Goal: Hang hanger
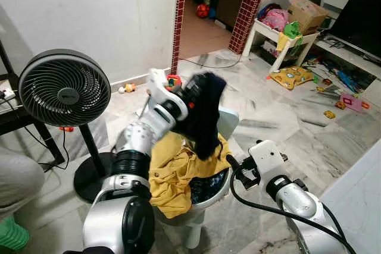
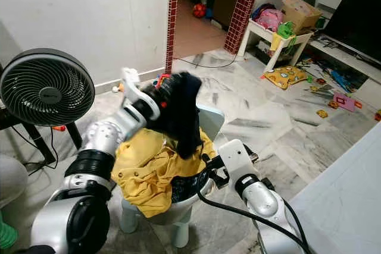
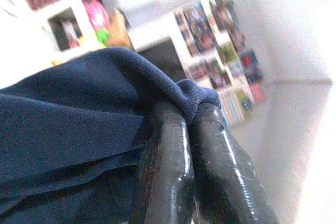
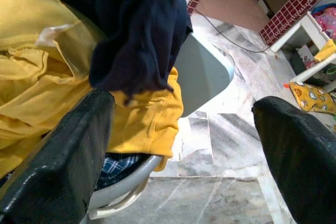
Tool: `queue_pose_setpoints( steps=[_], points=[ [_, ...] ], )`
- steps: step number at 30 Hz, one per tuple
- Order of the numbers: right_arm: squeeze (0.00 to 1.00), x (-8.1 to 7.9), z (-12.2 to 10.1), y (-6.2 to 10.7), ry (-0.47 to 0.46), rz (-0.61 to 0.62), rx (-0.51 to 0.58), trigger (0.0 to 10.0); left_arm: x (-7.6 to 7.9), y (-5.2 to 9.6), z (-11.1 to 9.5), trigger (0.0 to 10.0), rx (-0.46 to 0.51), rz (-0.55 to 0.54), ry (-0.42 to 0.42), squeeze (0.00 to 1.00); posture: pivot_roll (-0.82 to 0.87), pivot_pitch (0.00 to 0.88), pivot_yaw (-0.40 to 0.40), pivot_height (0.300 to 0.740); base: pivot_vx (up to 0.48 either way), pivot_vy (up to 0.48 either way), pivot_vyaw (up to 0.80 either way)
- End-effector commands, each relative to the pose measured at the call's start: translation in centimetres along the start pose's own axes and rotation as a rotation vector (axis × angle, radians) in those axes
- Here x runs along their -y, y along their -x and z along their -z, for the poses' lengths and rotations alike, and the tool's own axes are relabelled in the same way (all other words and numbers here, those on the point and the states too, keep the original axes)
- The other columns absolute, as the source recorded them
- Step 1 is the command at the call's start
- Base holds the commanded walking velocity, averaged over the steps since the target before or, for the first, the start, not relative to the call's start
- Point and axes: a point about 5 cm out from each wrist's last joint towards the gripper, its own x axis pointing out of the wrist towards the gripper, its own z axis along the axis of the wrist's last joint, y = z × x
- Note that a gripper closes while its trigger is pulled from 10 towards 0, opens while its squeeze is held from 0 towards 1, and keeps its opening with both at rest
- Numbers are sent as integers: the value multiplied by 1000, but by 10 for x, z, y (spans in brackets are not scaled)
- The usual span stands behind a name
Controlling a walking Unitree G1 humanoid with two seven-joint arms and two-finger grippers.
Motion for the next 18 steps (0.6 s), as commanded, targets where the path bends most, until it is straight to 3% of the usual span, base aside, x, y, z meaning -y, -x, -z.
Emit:
queue_pose_setpoints(
  steps=[1,5,6,7,9,10,11,16,17,18],
  points=[
    [0,4,1,-1,16,11,-2,10000,-12,9,6,0,-43,-76,-3,0,109,0,-126,740,0,0,0],
    [0,4,2,-2,20,8,-3,10000,-37,35,13,0,-132,-195,-80,0,113,0,-130,740,0,0,0],
    [0,4,2,-2,20,8,-3,10000,-37,35,13,0,-132,-195,-80,0,113,0,-130,740,0,0,0],
    [0,4,1,-2,21,7,-1,10000,-46,48,20,0,-208,-252,-127,0,118,0,-133,740,0,0,0],
    [0,5,1,-2,23,7,0,10000,-61,62,29,0,-301,-340,-191,0,121,0,-134,740,0,0,0],
    [0,5,1,-2,23,7,0,10000,-61,62,29,0,-301,-340,-191,0,121,0,-134,740,0,0,0],
    [0,5,1,-3,25,6,0,10000,-74,73,36,0,-370,-420,-234,0,121,0,-134,740,0,0,0],
    [0,5,1,-3,26,7,2,10000,-84,86,44,0,-419,-485,-239,0,114,0,-134,740,0,0,0],
    [0,5,1,-3,27,8,3,10000,-85,89,46,4588,-435,-489,-249,361,114,0,-133,740,0,0,0],
    [0,5,1,-3,27,8,3,10000,-85,89,46,4588,-435,-489,-249,361,114,0,-133,740,0,0,0]
  ],
)
